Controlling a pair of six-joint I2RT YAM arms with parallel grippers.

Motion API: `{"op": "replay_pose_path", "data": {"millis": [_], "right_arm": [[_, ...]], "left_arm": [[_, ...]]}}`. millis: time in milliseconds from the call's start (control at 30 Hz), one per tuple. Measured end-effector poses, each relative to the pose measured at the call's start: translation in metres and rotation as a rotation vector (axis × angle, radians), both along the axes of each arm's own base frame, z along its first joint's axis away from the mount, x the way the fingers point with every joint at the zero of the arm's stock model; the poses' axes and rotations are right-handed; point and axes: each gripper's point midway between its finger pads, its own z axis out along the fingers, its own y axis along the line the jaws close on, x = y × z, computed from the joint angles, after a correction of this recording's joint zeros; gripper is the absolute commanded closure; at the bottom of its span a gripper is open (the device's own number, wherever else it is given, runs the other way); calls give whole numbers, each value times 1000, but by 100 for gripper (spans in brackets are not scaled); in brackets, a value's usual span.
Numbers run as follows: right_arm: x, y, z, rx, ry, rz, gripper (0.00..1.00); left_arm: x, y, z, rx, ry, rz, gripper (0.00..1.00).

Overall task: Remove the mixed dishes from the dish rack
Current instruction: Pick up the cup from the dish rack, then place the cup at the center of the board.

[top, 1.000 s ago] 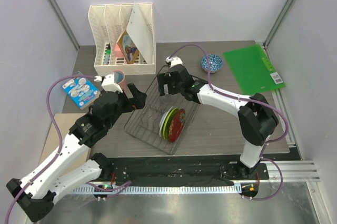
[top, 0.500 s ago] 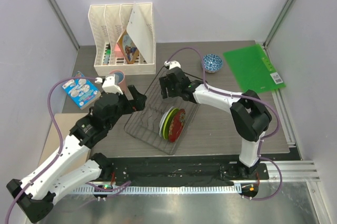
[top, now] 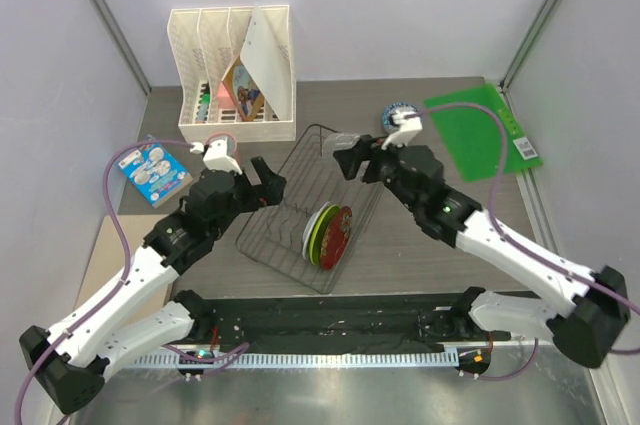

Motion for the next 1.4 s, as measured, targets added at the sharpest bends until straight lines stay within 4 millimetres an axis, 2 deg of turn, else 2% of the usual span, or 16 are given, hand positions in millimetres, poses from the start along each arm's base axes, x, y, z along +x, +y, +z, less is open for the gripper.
{"op": "replay_pose_path", "data": {"millis": [67, 167, 233, 300, 400, 467, 533, 733, 867, 1100, 1133, 1233, 1267, 1400], "right_arm": [[-12, -12, 20, 110, -52, -2, 99], [-19, -25, 26, 253, -72, 4, 99], [-20, -30, 12, 336, -46, 22, 99], [-21, -36, -13, 423, 14, 34, 99], [-23, -42, -45, 580, 112, 56, 99], [-23, -41, -51, 656, 147, 77, 99], [-25, -33, -49, 759, 176, 133, 99], [-30, -17, -50, 907, 280, 229, 99], [-33, -12, -51, 946, 324, 257, 99], [-38, -9, -36, 983, 322, 311, 99], [-39, -8, -34, 988, 323, 319, 99], [-40, -6, -25, 998, 324, 350, 99], [-41, -4, -22, 1002, 323, 364, 99], [-43, 3, -13, 1007, 339, 420, 99]], "left_arm": [[2, -6, 6, -38, -19, -14, 0], [2, -25, 21, -150, -89, -81, 0], [0, -37, 29, -231, -126, -130, 0], [-1, -49, 36, -303, -153, -172, 0], [-5, -72, 54, -428, -194, -272, 6], [-6, -84, 63, -489, -205, -322, 10], [-6, -99, 71, -554, -213, -383, 15], [-6, -125, 67, -635, -164, -483, 20], [-7, -133, 65, -658, -145, -514, 21], [-6, -140, 55, -666, -108, -534, 21], [-5, -141, 53, -664, -104, -534, 23], [-5, -142, 52, -666, -97, -541, 37], [-6, -143, 52, -669, -96, -546, 46], [-7, -147, 52, -683, -89, -569, 62]]}}
